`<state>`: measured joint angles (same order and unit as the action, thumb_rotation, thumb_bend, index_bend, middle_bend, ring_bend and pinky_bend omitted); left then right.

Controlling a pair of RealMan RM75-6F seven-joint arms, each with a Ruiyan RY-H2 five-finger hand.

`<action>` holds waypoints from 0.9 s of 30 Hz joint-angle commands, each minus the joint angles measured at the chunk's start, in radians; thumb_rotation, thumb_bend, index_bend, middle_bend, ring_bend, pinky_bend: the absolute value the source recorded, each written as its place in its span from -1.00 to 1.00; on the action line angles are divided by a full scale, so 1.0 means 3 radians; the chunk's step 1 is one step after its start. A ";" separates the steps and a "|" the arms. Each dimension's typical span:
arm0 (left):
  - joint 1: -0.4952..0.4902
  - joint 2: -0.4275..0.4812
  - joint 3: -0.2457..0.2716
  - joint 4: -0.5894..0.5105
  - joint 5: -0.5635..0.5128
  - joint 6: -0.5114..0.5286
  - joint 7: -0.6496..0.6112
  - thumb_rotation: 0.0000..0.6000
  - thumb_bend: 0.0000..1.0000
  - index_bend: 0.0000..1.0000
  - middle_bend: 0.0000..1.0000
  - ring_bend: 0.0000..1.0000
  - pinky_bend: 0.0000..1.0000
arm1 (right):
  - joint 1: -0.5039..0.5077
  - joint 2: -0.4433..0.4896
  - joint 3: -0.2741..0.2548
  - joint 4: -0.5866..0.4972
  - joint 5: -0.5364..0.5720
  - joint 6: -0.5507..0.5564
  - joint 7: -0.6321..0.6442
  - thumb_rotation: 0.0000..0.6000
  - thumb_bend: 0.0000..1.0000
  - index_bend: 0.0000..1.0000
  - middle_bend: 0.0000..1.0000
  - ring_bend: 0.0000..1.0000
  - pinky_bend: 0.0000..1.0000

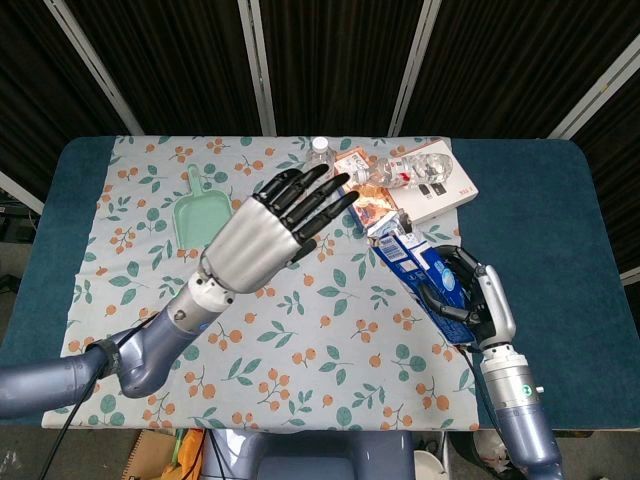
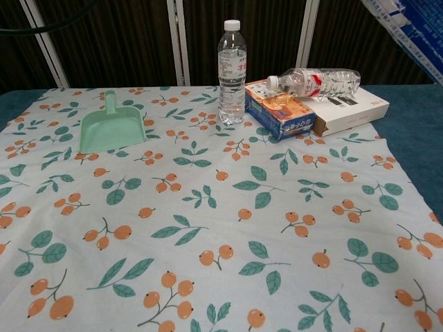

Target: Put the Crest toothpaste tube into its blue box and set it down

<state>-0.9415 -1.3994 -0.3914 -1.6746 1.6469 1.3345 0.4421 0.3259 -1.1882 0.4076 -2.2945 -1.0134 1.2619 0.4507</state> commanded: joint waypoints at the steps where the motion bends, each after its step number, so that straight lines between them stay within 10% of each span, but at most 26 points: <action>1: 0.0325 0.0192 0.0225 -0.0163 0.0098 0.0282 -0.0195 1.00 -0.94 -0.74 -0.71 -0.66 -0.39 | -0.0079 0.0032 0.0104 0.0061 -0.0007 -0.0056 0.0380 1.00 -0.29 -0.19 -0.02 -0.10 -0.22; 14: 0.1773 0.0519 0.1401 0.0403 0.0344 0.1367 -0.1200 1.00 -0.94 -0.74 -0.71 -0.66 -0.39 | -0.0419 0.0191 0.0342 0.0037 -0.0772 0.0130 0.1600 1.00 -0.29 -0.20 -0.02 -0.10 -0.22; 22: 0.2223 0.0308 0.1628 0.1029 0.0152 0.1527 -0.1763 1.00 -0.94 -0.76 -0.72 -0.66 -0.39 | -0.0520 0.0188 0.0370 0.0021 -0.0970 0.0421 0.1637 1.00 -0.29 -0.58 -0.20 -0.36 -0.41; 27: 0.2282 0.0267 0.1620 0.1050 0.0123 0.1498 -0.1951 1.00 -0.94 -0.78 -0.72 -0.66 -0.39 | -0.0494 0.0217 0.0309 0.0108 -0.0885 0.0326 0.1610 1.00 -0.24 -0.44 -0.14 -0.25 -0.33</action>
<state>-0.2638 -1.3127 0.0929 -1.3621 1.6878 1.7850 -0.1338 0.1745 -1.1262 0.5066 -2.2700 -1.2844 1.3676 0.9374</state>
